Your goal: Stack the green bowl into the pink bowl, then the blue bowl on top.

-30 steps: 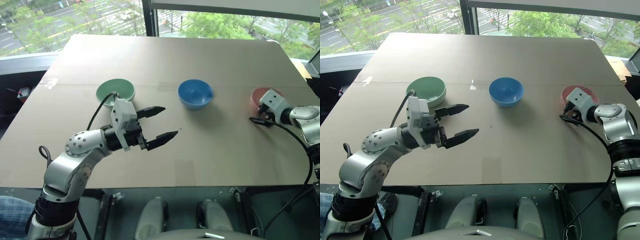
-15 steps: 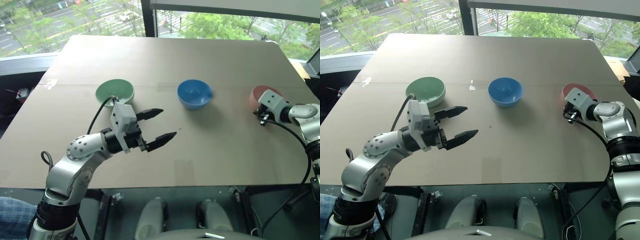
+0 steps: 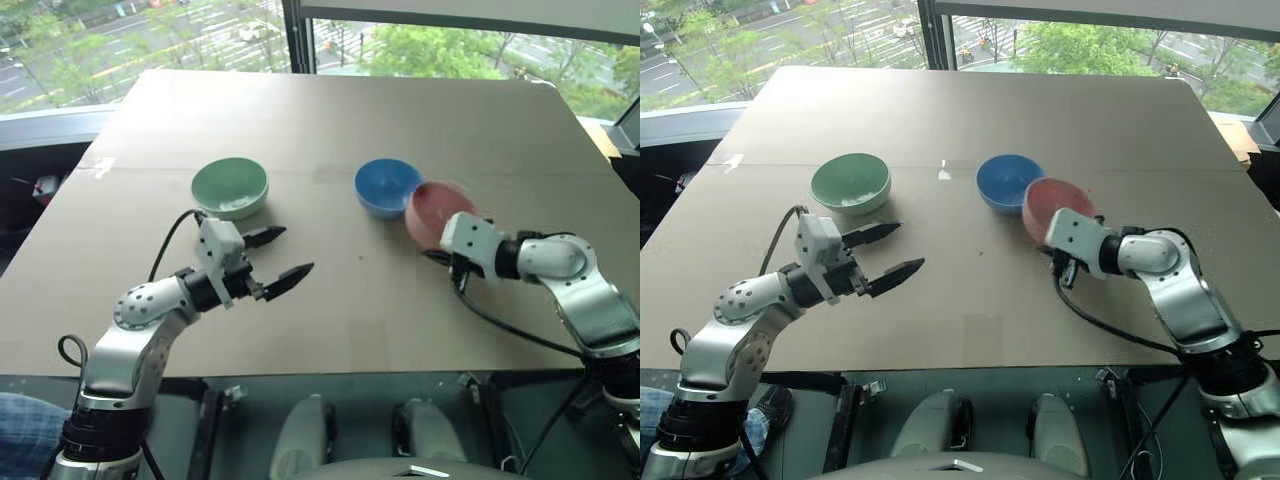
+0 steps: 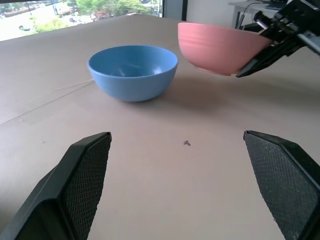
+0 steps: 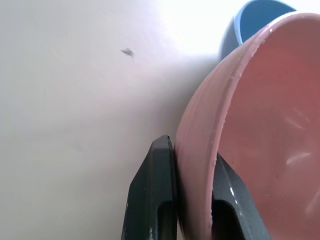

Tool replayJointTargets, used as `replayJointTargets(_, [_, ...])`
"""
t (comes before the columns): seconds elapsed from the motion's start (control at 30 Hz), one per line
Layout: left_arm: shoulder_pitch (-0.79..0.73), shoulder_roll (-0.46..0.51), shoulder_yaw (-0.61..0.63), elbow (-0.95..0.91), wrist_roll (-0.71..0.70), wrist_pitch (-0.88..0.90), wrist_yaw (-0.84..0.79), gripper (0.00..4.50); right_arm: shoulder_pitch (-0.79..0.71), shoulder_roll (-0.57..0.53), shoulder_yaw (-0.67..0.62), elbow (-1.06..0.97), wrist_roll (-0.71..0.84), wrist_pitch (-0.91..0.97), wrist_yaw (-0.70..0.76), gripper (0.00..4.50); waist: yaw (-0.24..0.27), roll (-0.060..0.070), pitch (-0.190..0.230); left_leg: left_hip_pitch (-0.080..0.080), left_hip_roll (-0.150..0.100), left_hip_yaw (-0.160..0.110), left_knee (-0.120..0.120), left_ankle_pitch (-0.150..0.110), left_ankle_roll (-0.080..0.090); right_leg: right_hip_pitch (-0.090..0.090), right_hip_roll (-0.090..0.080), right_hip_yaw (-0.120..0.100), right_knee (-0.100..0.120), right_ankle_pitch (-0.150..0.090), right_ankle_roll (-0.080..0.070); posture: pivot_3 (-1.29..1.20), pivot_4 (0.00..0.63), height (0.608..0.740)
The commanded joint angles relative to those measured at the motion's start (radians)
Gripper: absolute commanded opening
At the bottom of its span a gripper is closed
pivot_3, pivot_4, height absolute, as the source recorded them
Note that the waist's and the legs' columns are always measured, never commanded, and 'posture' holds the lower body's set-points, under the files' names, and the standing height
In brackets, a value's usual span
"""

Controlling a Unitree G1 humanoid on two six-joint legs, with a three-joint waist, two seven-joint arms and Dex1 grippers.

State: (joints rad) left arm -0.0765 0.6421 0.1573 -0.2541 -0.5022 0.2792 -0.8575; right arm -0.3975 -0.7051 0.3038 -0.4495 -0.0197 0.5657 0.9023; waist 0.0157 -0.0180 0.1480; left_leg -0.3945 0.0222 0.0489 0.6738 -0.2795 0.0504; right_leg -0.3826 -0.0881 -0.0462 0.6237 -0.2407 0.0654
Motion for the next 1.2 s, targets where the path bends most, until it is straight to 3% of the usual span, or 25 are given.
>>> replayJointTargets(0.03, [-0.015, 0.015, 0.025, 0.061, 0.029, -0.072, -0.036, 4.50, -0.033, 0.030, 0.096, -0.115, -0.063, 0.111, -0.036, 0.05, 0.000, 0.000, 0.000, 0.000, 0.000, 0.000, 0.000, 0.000, 0.000, 0.000, 0.000, 0.000, 0.000, 0.000, 0.000, 0.00, 0.150, 0.740])
replayJointTargets(0.23, [-0.030, 0.029, 0.048, 0.132, 0.034, -0.104, -0.061, 4.50, -0.083, 0.059, 0.203, -0.155, -0.103, 0.223, -0.038, 0.05, -0.002, 0.000, 0.000, -0.001, 0.000, 0.000, 0.000, 0.000, 0.000, -0.001, 0.000, -0.001, 0.000, 0.000, 0.000, 0.00, 0.150, 0.740])
replayJointTargets(0.27, [-0.030, 0.031, 0.048, 0.135, 0.035, -0.108, -0.065, 4.50, -0.091, 0.060, 0.209, -0.154, -0.105, 0.232, -0.038, 0.81, -0.002, 0.000, 0.000, -0.001, 0.000, 0.000, 0.000, 0.000, 0.000, -0.001, 0.000, -0.001, 0.000, 0.000, 0.000, 0.00, 0.150, 0.740])
replayJointTargets(0.3, [-0.032, 0.032, 0.049, 0.136, 0.035, -0.108, -0.066, 4.50, -0.095, 0.060, 0.212, -0.154, -0.103, 0.241, -0.035, 0.90, -0.002, 0.000, 0.000, -0.001, 0.000, 0.000, 0.000, 0.000, 0.000, -0.001, 0.000, -0.001, 0.000, 0.000, 0.000, 0.00, 0.150, 0.740])
replayJointTargets(0.37, [-0.033, 0.033, 0.050, 0.133, 0.034, -0.107, -0.069, 4.50, -0.100, 0.058, 0.217, -0.155, -0.097, 0.253, -0.030, 2.01, -0.002, 0.000, 0.000, -0.002, 0.000, 0.000, 0.000, 0.000, 0.000, -0.001, 0.000, -0.001, 0.000, 0.000, 0.000, 0.00, 0.150, 0.740])
replayJointTargets(0.4, [-0.033, 0.033, 0.051, 0.132, 0.033, -0.108, -0.071, 4.50, -0.103, 0.056, 0.220, -0.155, -0.098, 0.257, -0.029, 2.13, -0.002, 0.000, 0.000, -0.002, 0.000, 0.000, 0.000, 0.000, 0.000, -0.001, 0.000, -0.001, 0.000, 0.000, 0.000, 0.00, 0.150, 0.740])
replayJointTargets(0.47, [-0.035, 0.032, 0.050, 0.129, 0.031, -0.110, -0.074, 4.50, -0.111, 0.047, 0.222, -0.156, -0.100, 0.261, -0.027, 3.00, -0.002, 0.000, 0.000, -0.002, 0.000, 0.000, 0.000, 0.000, 0.000, -0.001, 0.000, -0.001, 0.000, 0.000, 0.000, 0.00, 0.150, 0.740])
replayJointTargets(0.5, [-0.037, 0.031, 0.051, 0.127, 0.030, -0.111, -0.074, 4.50, -0.115, 0.041, 0.221, -0.157, -0.102, 0.261, -0.025, 3.00, -0.002, 0.000, 0.000, -0.002, 0.000, 0.000, 0.000, 0.000, 0.000, -0.001, 0.000, -0.001, 0.000, 0.000, 0.000, 0.00, 0.150, 0.740])
replayJointTargets(0.53, [-0.038, 0.029, 0.052, 0.126, 0.029, -0.112, -0.075, 4.50, -0.119, 0.035, 0.220, -0.158, -0.106, 0.263, -0.025, 3.64, -0.002, 0.000, 0.000, -0.002, 0.000, 0.000, 0.000, 0.000, 0.000, -0.001, 0.000, -0.001, 0.000, 0.000, 0.000, 0.00, 0.150, 0.740])
replayJointTargets(0.6, [-0.038, 0.027, 0.054, 0.124, 0.025, -0.111, -0.077, 4.50, -0.125, 0.018, 0.210, -0.163, -0.100, 0.271, -0.015, 4.10, -0.003, 0.000, 0.000, -0.002, 0.000, 0.000, 0.000, 0.000, 0.000, -0.001, 0.000, -0.001, 0.000, 0.000, 0.000, 0.00, 0.150, 0.740])
replayJointTargets(0.8, [-0.068, -0.004, 0.083, 0.089, -0.015, -0.070, -0.012, 4.50, -0.195, -0.030, 0.071, -0.195, 0.016, 0.356, 0.059, 4.10, -0.002, 0.000, 0.000, -0.002, 0.000, -0.001, 0.000, 0.000, 0.000, -0.001, 0.000, -0.001, 0.000, 0.000, 0.000, 0.00, 0.150, 0.740])
replayJointTargets(0.93, [-0.115, -0.026, 0.108, 0.079, -0.028, -0.025, 0.073, 4.50, -0.294, 0.016, -0.019, -0.165, 0.103, 0.434, 0.054, 4.10, -0.004, -0.001, 0.000, -0.002, 0.000, -0.001, 0.001, 0.000, 0.000, -0.001, 0.000, -0.002, 0.001, 0.000, 0.000, 0.00, 0.150, 0.740])
replayJointTargets(1.07, [-0.159, -0.005, 0.110, 0.081, 0.003, -0.013, 0.114, 4.50, -0.430, 0.175, -0.273, -0.120, 0.332, 0.570, 0.067, 4.10, -0.007, -0.001, 0.000, -0.003, 0.000, -0.001, 0.000, 0.000, 0.000, -0.002, 0.000, -0.001, 0.001, 0.000, 0.000, 0.00, 0.150, 0.740])
replayJointTargets(1.2, [-0.227, 0.027, 0.098, 0.133, 0.066, -0.018, 0.146, 4.50, -0.439, 0.174, -0.424, -0.103, 0.463, 0.570, 0.076, 4.10, 0.002, -0.003, 0.000, -0.006, -0.001, -0.003, -0.001, 0.000, 0.000, -0.002, 0.000, -0.004, 0.001, 0.000, 0.000, 0.00, 0.150, 0.740])
